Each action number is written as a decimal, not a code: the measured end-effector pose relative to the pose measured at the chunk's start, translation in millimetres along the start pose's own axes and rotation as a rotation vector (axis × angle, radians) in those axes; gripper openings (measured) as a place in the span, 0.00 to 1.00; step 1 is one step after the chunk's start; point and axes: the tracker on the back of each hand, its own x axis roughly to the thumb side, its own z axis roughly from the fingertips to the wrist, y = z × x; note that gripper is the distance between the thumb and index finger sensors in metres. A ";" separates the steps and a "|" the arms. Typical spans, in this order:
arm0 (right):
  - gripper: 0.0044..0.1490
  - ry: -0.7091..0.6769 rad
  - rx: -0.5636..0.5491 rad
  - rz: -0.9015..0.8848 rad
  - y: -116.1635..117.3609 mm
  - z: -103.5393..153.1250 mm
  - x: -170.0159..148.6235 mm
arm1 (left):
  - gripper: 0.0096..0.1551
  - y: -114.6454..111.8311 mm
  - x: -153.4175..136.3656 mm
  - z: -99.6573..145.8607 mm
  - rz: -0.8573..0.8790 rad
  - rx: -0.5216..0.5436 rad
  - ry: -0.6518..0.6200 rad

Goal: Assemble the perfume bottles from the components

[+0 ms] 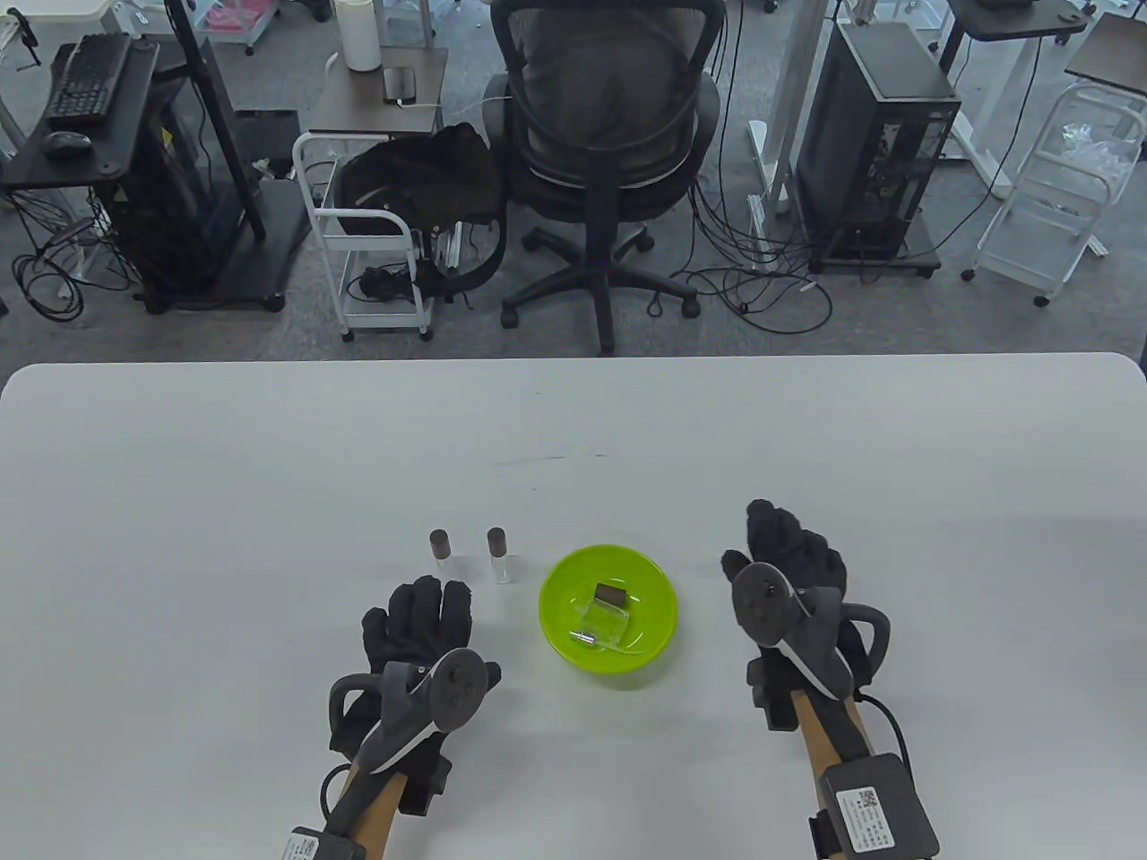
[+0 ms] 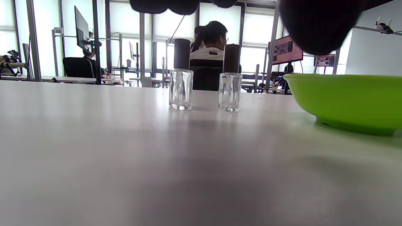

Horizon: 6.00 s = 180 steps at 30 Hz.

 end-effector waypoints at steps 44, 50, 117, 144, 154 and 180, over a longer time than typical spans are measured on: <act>0.43 -0.203 0.461 0.352 79.0 -3.4 116.0 | 0.58 -2.9 2.8 2.3 -0.020 -0.009 -0.004; 0.45 -0.188 0.462 0.314 77.5 -6.0 113.8 | 0.58 -3.3 2.7 2.1 -0.021 -0.015 -0.002; 0.47 -0.064 0.065 -0.284 23.7 57.6 -76.7 | 0.38 -31.1 167.7 -93.5 -0.465 -0.336 -0.184; 0.47 -0.090 0.109 -0.283 31.1 58.4 -69.2 | 0.32 11.9 149.2 -80.1 -0.238 -0.066 -0.378; 0.47 -0.126 0.128 -0.238 37.3 60.2 -57.7 | 0.23 44.2 133.8 -37.7 0.268 0.148 -0.479; 0.46 -0.229 0.122 -0.199 40.9 66.5 -41.4 | 0.23 13.9 130.3 -40.6 0.659 -0.055 -0.423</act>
